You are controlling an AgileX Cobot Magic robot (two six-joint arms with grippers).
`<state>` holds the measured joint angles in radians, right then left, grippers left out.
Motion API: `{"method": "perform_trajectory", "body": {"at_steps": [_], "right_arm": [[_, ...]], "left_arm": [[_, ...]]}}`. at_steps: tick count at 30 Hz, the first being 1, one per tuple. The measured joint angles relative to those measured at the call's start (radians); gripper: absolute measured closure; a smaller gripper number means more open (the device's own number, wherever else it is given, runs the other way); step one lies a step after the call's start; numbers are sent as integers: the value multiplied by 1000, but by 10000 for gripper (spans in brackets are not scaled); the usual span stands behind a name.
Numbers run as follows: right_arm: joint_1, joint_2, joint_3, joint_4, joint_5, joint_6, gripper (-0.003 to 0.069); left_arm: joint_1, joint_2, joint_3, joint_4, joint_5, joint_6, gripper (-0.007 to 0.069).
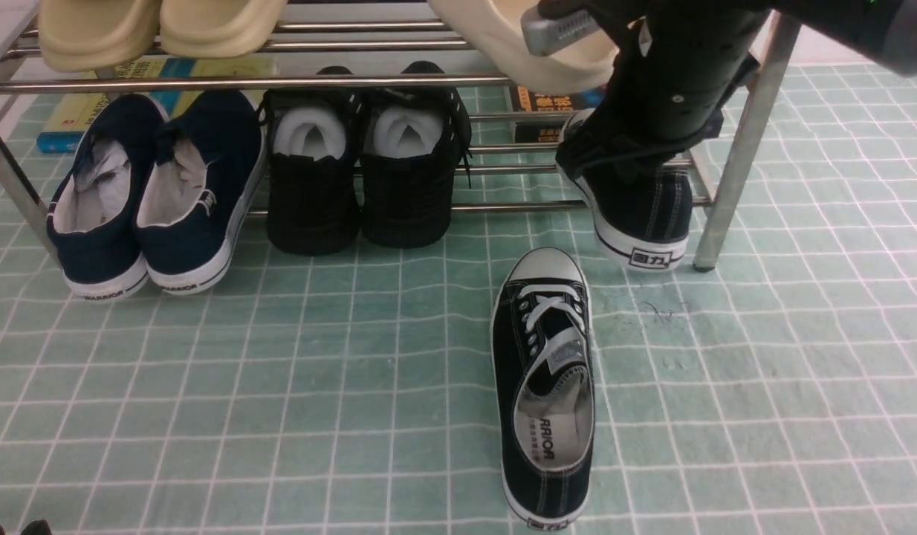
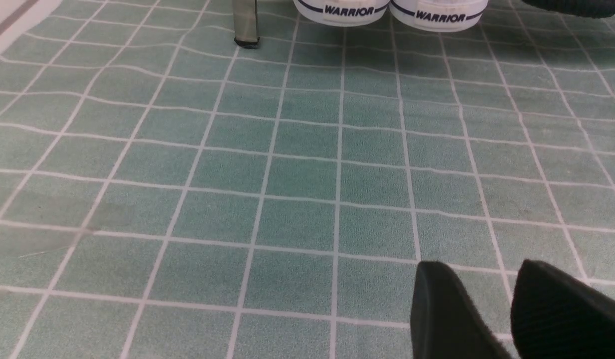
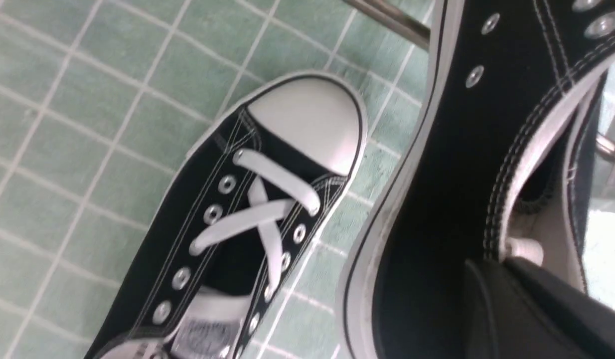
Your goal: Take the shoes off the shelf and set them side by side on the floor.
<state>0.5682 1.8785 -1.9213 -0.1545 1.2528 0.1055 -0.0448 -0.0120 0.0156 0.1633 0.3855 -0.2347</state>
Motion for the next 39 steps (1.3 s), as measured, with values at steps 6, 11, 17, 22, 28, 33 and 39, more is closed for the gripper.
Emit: {"method": "perform_trajectory", "body": {"at_steps": [6,11,17,22,28,33,39], "right_arm": [[1,-84,10,44,13,-18,653],[2,-207,29,123,13,-18,651],[2,-368,210,187,13,-18,648],[2,-426,329,179,13,-18,647],[2,-412,371,154,14,-61,645],[2,-361,371,109,13,-90,645],[2,-294,371,39,11,-96,644]], "left_arm": [[0,0,0,0,0,0,383],[0,0,0,0,0,0,383],[0,0,0,0,0,0,383],[0,0,0,0,0,0,383],[0,0,0,0,0,0,383],[0,0,0,0,0,0,383],[0,0,0,0,0,0,383]]}}
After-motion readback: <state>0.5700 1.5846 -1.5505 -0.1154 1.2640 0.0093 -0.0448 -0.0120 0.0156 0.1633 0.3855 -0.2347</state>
